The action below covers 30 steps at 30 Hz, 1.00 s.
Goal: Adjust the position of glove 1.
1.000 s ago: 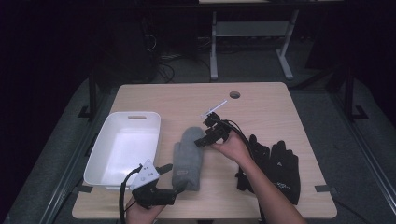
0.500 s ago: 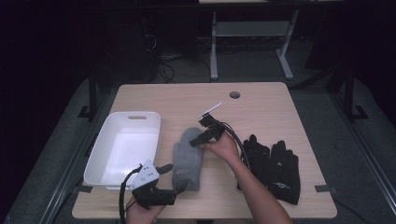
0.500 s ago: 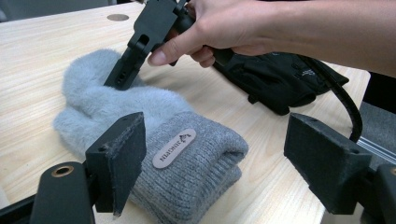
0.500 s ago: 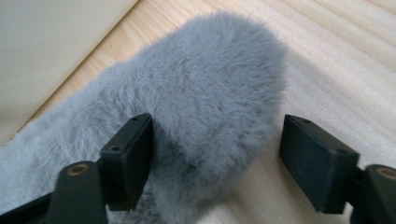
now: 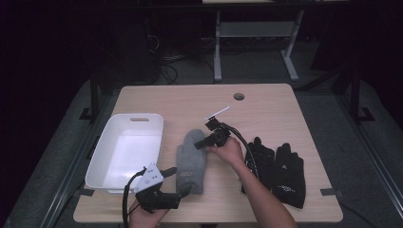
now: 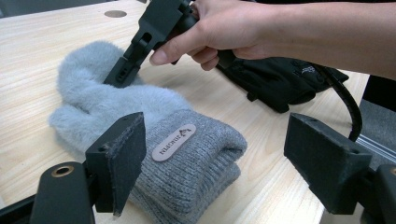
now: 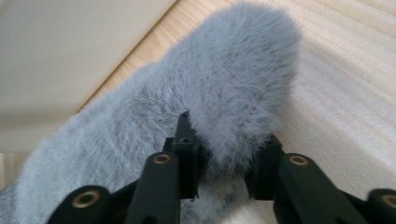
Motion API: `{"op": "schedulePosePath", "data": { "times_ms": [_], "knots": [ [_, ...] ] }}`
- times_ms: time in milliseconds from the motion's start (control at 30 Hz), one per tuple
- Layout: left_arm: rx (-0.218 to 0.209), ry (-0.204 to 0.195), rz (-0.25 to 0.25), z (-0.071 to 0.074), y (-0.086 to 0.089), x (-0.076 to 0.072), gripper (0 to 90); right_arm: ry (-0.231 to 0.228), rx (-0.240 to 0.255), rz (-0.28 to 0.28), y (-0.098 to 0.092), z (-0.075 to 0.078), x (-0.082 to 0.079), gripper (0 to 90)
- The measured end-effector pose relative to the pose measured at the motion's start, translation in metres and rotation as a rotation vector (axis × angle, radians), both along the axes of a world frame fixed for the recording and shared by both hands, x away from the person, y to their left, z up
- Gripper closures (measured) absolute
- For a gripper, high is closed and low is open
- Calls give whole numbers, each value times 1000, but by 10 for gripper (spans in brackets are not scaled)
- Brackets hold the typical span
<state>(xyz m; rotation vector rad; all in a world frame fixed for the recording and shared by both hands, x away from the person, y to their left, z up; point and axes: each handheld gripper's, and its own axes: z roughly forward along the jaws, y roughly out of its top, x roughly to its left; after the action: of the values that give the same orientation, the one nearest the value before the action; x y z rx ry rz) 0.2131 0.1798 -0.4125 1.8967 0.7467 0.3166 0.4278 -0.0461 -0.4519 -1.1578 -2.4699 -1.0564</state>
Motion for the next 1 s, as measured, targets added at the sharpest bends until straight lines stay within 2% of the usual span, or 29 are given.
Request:
{"op": "schedulePosePath", "data": {
  "times_ms": [133, 333, 400, 500, 633, 700, 833, 900, 1000],
  "knots": [
    [-6, 8, -1, 0, 1, 1, 205, -15, 36, 1, -4, 5, -4, 744],
    [-38, 34, 2, 1, 0, 2, 206, -51, 81, 10, -17, 20, -14, 757],
    [-29, 42, -3, 2, 0, 3, 206, -65, 94, 10, -24, 27, -19, 760],
    [-38, 59, -5, 4, -2, 3, 207, -83, 106, 6, -38, 37, -28, 762],
    [-34, 88, -26, 6, -13, 7, 210, -111, 111, -13, -60, 45, -39, 764],
    [-38, 110, -32, 5, -17, 10, 210, -115, 101, -22, -72, 45, -43, 764],
    [-9, 148, -25, 3, -27, 17, 210, -132, 90, -36, -93, 39, -48, 763],
    [-4, 184, -26, 1, -32, 24, 209, -138, 65, -43, -100, 34, -50, 764],
    [-3, 227, -19, 1, -40, 33, 209, -131, 66, -53, -108, 26, -50, 763]
  ]
}}
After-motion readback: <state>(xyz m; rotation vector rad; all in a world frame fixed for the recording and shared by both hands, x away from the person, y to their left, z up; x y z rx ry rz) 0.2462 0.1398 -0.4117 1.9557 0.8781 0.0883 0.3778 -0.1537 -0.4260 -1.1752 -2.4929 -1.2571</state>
